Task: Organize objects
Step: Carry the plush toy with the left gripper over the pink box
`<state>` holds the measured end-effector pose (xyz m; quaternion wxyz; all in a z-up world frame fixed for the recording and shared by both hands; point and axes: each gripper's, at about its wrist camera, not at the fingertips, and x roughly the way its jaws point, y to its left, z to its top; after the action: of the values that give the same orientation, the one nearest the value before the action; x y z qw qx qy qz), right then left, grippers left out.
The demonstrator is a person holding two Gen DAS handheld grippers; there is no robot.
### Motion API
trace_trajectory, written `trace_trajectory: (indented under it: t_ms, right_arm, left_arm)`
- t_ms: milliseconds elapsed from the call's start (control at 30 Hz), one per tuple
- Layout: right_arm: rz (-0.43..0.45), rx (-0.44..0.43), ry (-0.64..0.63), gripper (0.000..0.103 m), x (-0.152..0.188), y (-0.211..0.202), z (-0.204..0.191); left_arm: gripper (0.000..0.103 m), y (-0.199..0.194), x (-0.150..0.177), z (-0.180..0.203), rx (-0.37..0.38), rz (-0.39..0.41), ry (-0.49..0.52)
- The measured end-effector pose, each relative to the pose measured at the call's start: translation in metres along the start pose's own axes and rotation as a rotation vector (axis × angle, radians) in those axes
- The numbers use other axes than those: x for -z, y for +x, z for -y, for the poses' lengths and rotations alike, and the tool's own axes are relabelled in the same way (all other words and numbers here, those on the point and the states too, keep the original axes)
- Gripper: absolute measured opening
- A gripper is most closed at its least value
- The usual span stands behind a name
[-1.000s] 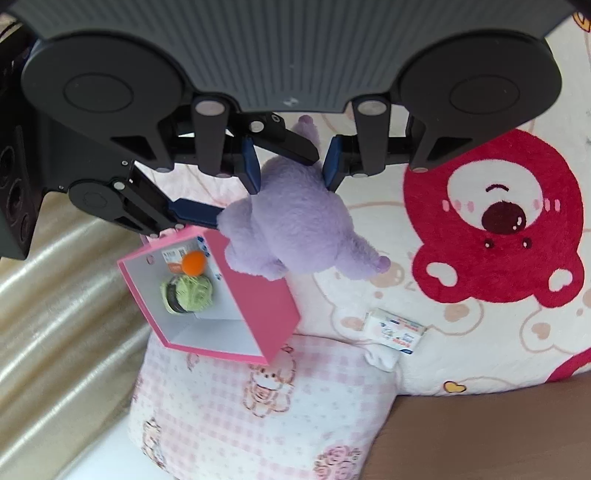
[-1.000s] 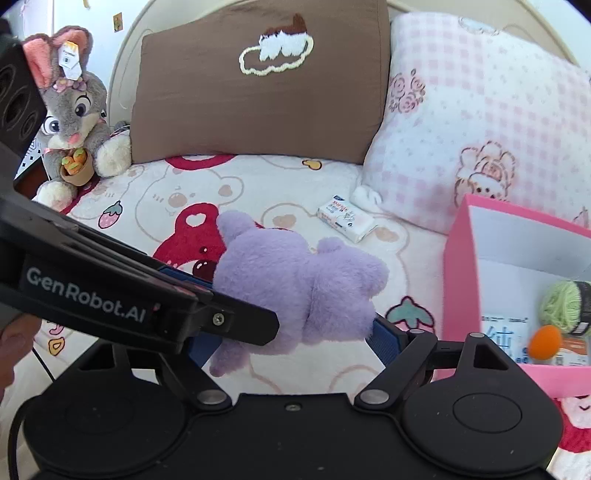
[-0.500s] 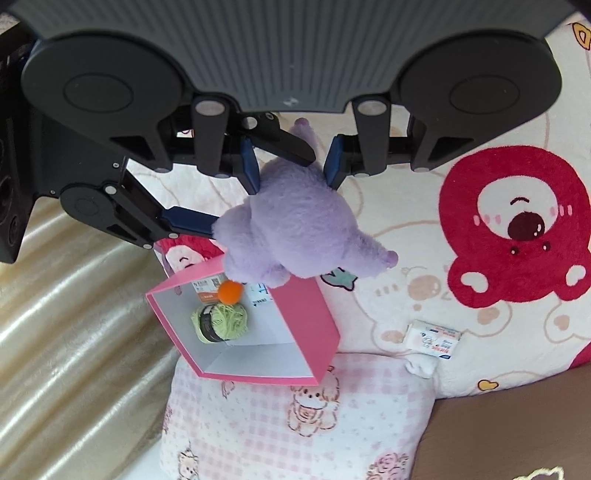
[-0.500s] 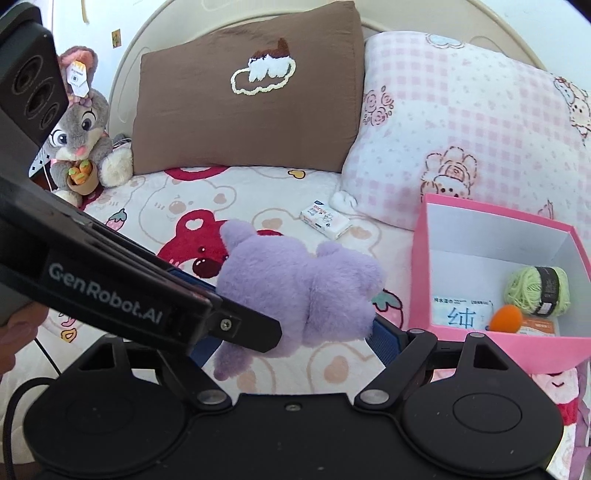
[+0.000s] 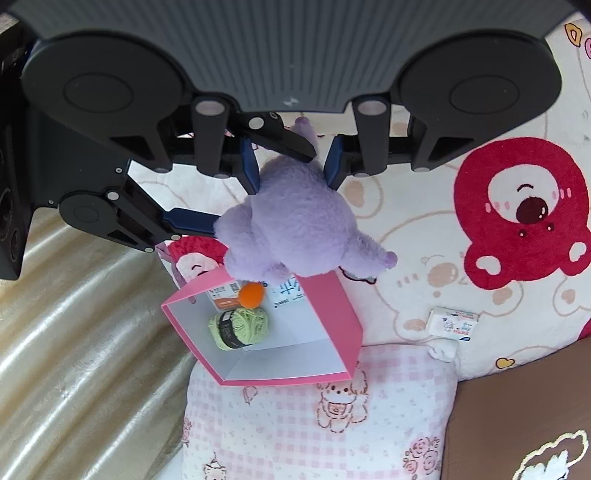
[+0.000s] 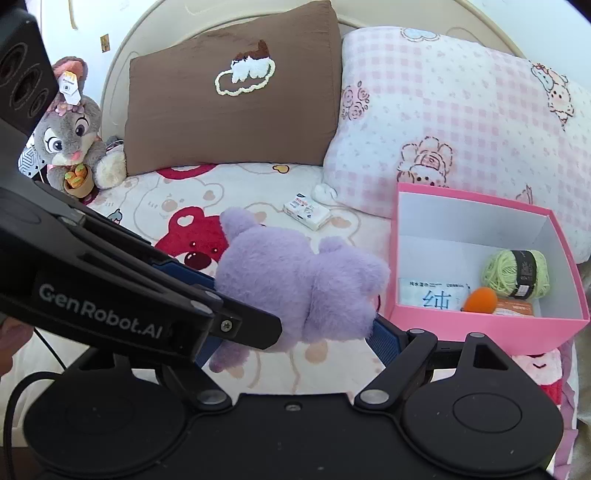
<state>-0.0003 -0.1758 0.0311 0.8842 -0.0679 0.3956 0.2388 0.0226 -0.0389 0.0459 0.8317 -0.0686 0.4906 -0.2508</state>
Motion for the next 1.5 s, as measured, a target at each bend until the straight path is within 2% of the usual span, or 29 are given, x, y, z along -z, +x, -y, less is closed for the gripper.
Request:
trace_trajectory:
  t_ms: [267, 833, 1033, 1267, 1500]
  right_arm:
    - [0.002, 0.01, 0.032, 0.087, -0.005, -0.014, 0.011]
    - [0.089, 0.051, 0.022, 0.087, -0.02, -0.025, 0.037]
    - [0.114, 0.069, -0.001, 0.087, -0.027, -0.022, 0.056]
    - [0.132, 0.068, -0.031, 0.081, -0.042, -0.02, 0.079]
    - [0.169, 0.085, -0.054, 0.08, -0.048, -0.014, 0.098]
  left_arm:
    - [0.036, -0.007, -0.009, 0.015, 0.011, 0.015, 0.018]
    - [0.037, 0.003, -0.036, 0.033, 0.021, 0.058, 0.003]
    - [0.037, 0.013, -0.059, 0.041, 0.02, 0.072, 0.006]
    - [0.037, 0.024, -0.088, 0.047, 0.011, 0.09, -0.001]
    - [0.037, 0.037, -0.107, 0.061, -0.013, 0.108, 0.032]
